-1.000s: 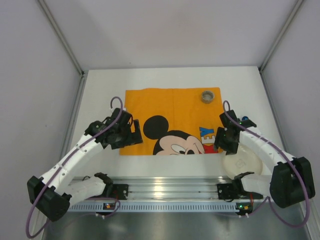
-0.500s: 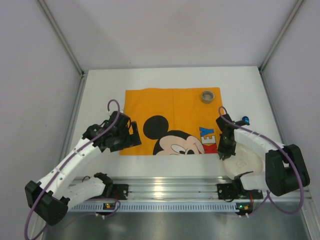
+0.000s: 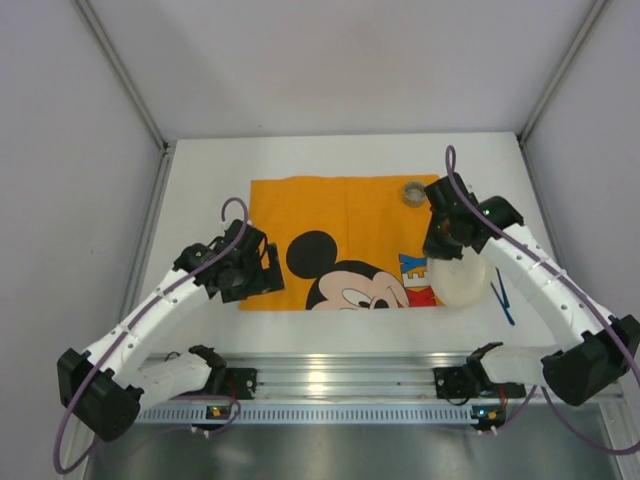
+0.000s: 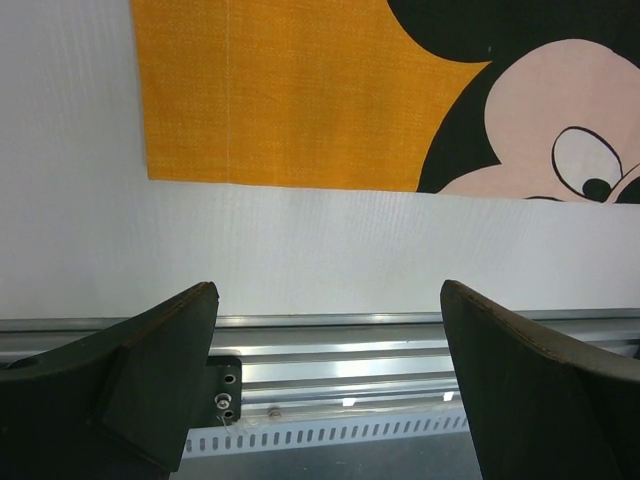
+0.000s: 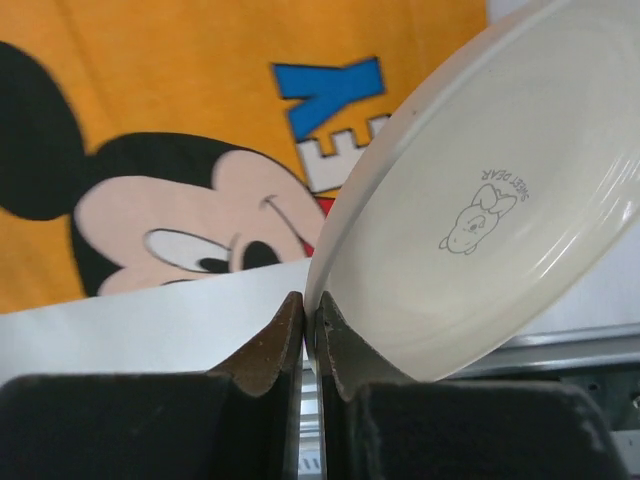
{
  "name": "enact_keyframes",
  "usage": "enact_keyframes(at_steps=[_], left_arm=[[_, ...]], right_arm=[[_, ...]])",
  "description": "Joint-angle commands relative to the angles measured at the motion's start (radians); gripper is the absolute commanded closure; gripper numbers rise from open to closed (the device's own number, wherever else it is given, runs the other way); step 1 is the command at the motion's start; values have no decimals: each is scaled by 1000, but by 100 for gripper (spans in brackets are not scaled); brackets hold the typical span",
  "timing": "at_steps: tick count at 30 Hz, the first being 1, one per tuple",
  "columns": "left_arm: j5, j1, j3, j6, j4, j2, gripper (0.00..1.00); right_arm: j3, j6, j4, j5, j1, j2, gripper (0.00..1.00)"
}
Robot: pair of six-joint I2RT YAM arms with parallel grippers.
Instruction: Set the dinner table for one person
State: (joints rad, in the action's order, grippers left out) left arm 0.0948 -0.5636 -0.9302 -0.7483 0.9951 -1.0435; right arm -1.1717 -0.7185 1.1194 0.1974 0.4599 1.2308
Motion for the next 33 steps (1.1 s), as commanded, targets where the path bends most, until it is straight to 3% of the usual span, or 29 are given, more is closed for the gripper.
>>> enact_keyframes(at_steps=[1,9,14,19,23,27,29,30,32,33], left_arm=[[26,-2,-58,35,-16,-16,1],[143,-2,-151,72,74,-38,1],[158,-2,-185,72,120,-10,2],[174,-2,-188,64,131,45,1],[197,-2,-194,75,155,59,2],[189,-2,-188,96,157,63,1],[186,-2,-188,104,151,62,1],[184,-1,-187,113,143,62,1],[180,-2,-168,125,117,56,1],[177,-2,-162,141,106,53,1]], right_arm=[[-196,-45,44,51,107,70,100],[-756,53,-69,-99,313,648,100],[-1087,45,-30,-168,321,999,100],[-1126,14,-58,-217,321,1124,100],[-1064,21,-154,-269,318,1127,98],[-1025,22,-197,-326,286,1098,75],[-909,27,-242,-328,258,995,66],[-851,28,-266,-332,222,949,49],[-695,50,-323,-348,175,793,26],[-653,66,-328,-348,125,744,7]])
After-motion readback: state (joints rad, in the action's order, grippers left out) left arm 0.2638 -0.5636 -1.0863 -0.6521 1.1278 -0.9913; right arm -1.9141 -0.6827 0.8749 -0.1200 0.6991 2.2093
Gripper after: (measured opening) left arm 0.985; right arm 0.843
